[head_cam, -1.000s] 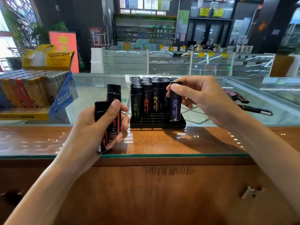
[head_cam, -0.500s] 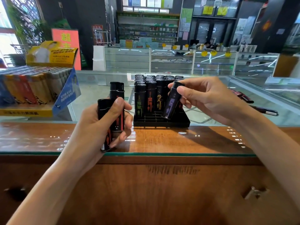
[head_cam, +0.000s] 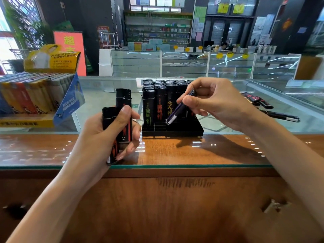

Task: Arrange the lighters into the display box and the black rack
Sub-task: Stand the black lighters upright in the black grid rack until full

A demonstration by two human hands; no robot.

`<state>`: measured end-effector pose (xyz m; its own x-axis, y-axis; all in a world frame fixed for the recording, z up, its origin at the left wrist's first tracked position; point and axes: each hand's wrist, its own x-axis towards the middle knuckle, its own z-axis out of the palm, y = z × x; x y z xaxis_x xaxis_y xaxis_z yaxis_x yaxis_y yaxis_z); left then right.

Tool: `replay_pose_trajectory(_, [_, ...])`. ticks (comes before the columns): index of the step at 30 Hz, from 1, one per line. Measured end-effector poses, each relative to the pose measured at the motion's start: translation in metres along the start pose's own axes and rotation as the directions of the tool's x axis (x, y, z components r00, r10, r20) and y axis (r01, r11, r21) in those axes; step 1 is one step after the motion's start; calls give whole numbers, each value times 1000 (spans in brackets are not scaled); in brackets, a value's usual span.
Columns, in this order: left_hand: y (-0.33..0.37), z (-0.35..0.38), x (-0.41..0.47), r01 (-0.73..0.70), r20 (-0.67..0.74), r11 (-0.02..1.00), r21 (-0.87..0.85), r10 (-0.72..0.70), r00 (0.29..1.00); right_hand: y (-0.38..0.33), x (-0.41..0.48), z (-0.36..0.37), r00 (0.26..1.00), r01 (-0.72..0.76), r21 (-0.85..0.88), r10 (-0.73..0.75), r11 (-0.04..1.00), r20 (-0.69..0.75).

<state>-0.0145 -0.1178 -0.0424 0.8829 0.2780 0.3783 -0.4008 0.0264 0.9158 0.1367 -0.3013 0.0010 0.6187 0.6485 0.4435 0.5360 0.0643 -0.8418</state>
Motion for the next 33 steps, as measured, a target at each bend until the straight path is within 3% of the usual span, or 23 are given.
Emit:
replay_pose_trajectory(5, [0,0,0,-5,5,1000,10,5,1000,2,1,-4,987,68,-50,-74,996,-142])
replay_pose_trajectory(10, [-1,0,0,-10,6,1000,10,10,1000,3,-3,-6,972,127,-125,-149,984,-182])
replay_pose_trajectory(20, [-1,-1,0,-6,20,1000,5,6,1000,-5,-5,-14,974,159,-287,-197,945,-108])
replay_pose_trajectory(27, [-2,-3,0,-15,29,1000,9,15,999,-9,0,-19,987,160,-235,-160,959,22])
replay_pose_trajectory(33, [-2,-4,1,-11,40,1000,0,11,999,-8,5,-18,969,172,-329,-220,929,-114])
